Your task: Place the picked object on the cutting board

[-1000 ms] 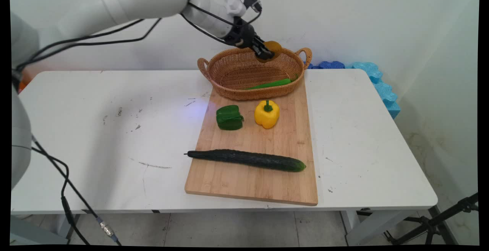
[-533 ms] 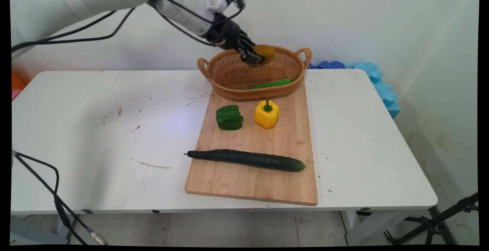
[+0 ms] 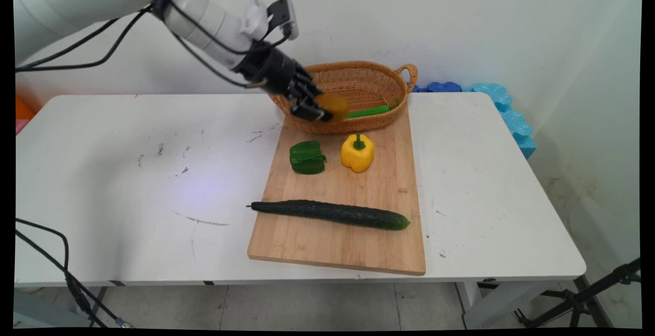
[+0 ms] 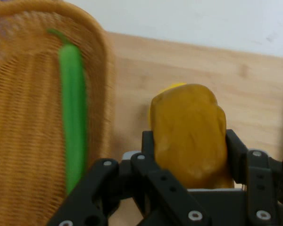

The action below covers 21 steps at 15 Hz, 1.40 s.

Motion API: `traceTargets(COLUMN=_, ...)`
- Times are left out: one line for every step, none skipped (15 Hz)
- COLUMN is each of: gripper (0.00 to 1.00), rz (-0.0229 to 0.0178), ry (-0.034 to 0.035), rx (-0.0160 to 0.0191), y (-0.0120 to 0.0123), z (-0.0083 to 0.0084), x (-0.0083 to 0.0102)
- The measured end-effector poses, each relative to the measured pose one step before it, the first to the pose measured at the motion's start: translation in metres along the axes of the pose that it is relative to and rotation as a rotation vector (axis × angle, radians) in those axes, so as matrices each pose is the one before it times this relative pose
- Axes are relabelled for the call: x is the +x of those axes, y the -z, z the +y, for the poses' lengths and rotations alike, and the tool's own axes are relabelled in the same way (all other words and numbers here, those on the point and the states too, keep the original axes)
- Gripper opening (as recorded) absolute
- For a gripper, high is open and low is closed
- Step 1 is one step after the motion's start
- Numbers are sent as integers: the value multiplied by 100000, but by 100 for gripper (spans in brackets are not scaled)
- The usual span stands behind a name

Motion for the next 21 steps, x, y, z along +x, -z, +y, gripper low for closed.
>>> traceTargets(gripper=0, rz=-694, ry=554, rx=-1525, y=115, z=496, x=-575)
traceTargets(gripper=0, rz=-867, ry=918, rx=-1615, y=-21, z=539, x=-630)
traceTargets(gripper=0, rz=-894, ry=899, rx=-1471, y=-146, z=474, x=-674)
traceTargets(gripper=0, rz=-753, ry=884, rx=-1242, y=-252, z=419, x=-660)
traceTargets(gripper=0, rz=-592, ry=693, rx=-1046, y=-315, z=308, x=-503)
traceTargets(gripper=0, rz=-369, ry=515, rx=-662, y=-251, z=199, x=-339)
traceTargets(gripper=0, rz=-414, ry=788, rx=-823, y=-374, z=265, x=-479)
traceTargets(gripper=0, rz=-248, ry=578, rx=-486, y=-295, z=154, x=-298)
traceTargets(gripper=0, rz=-335, ry=906, rx=-635, y=-452, z=211, x=-454)
traceTargets(gripper=0, rz=-344, ry=992, rx=-697, y=-595, z=215, x=-477)
traceTargets(gripper=0, rz=-115, ry=862, rx=-472, y=-568, z=156, x=-349)
traceTargets(gripper=0, rz=-28, ry=1102, rx=-405, y=-634, z=149, x=-405)
traceTargets(gripper=0, rz=72, ry=609, rx=-199, y=-405, z=82, x=-206)
traceTargets(gripper=0, rz=122, ry=842, rx=-252, y=-573, z=106, x=-264)
traceTargets(gripper=0, rz=117, ry=903, rx=-285, y=-707, z=134, x=-271)
traceTargets(gripper=0, rz=113, ry=789, rx=-207, y=-594, z=120, x=-225)
traceTargets(gripper=0, rz=135, ry=825, rx=-270, y=-695, z=124, x=-198)
traceTargets(gripper=0, rz=197, ry=825, rx=-157, y=-636, z=116, x=-185)
traceTargets(gripper=0, rz=199, ry=808, rx=-41, y=-580, z=101, x=-187)
traceTargets(gripper=0, rz=158, ry=567, rx=-39, y=-487, z=68, x=-111)
traceTargets(gripper=0, rz=117, ry=373, rx=14, y=-306, z=37, x=-72)
